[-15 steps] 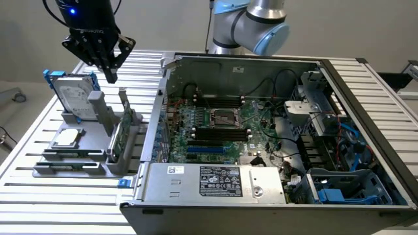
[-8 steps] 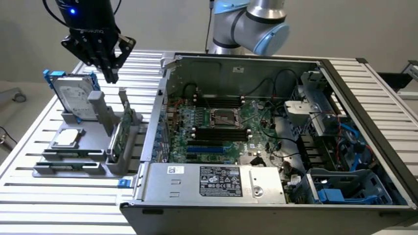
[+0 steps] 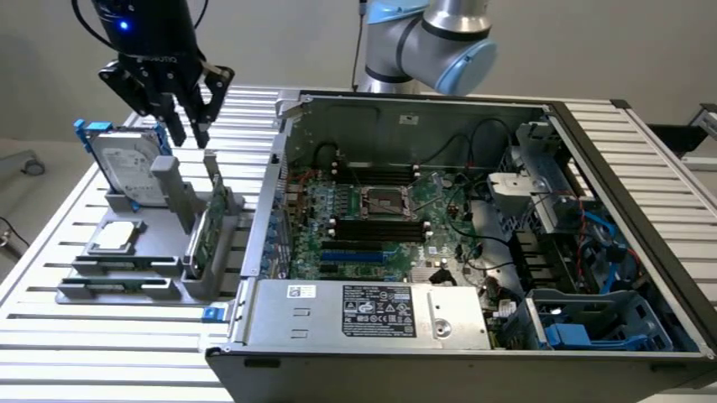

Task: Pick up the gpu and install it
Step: 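Pick up the gpu and move the gpu toward the slot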

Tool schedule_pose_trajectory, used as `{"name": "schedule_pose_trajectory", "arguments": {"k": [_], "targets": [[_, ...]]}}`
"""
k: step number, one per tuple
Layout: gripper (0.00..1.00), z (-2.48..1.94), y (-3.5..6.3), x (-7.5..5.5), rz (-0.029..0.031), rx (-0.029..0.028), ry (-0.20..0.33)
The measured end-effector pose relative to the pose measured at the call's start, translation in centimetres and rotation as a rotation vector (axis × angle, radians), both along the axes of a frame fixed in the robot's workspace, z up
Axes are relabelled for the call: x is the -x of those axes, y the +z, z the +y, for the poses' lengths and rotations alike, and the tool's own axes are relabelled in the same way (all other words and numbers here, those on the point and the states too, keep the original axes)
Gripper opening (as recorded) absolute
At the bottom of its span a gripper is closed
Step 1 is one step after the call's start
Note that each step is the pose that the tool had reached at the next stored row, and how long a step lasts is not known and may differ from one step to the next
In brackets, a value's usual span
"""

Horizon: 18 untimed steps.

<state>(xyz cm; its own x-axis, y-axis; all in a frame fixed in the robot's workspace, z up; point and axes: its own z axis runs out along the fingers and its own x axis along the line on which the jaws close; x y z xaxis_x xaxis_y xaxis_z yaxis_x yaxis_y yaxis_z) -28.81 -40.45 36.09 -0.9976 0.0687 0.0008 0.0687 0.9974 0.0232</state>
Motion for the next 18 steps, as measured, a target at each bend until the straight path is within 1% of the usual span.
{"name": "schedule_pose_trajectory", "arguments": {"k": [5, 7, 8, 10, 18], "targets": [[0.36, -1.67, -0.91, 0.0, 0.0111, -0.0001, 0.005], [0.36, -2.20, -1.27, 0.0, 0.0131, 0.0000, 0.008], [0.36, -2.36, -1.47, 0.0, 0.0131, -0.0002, 0.011], [0.36, -2.45, -1.82, 0.0, 0.0132, -0.0002, 0.020], [0.36, -2.47, -3.27, 0.0, 0.0134, 0.0004, 0.080]]}}
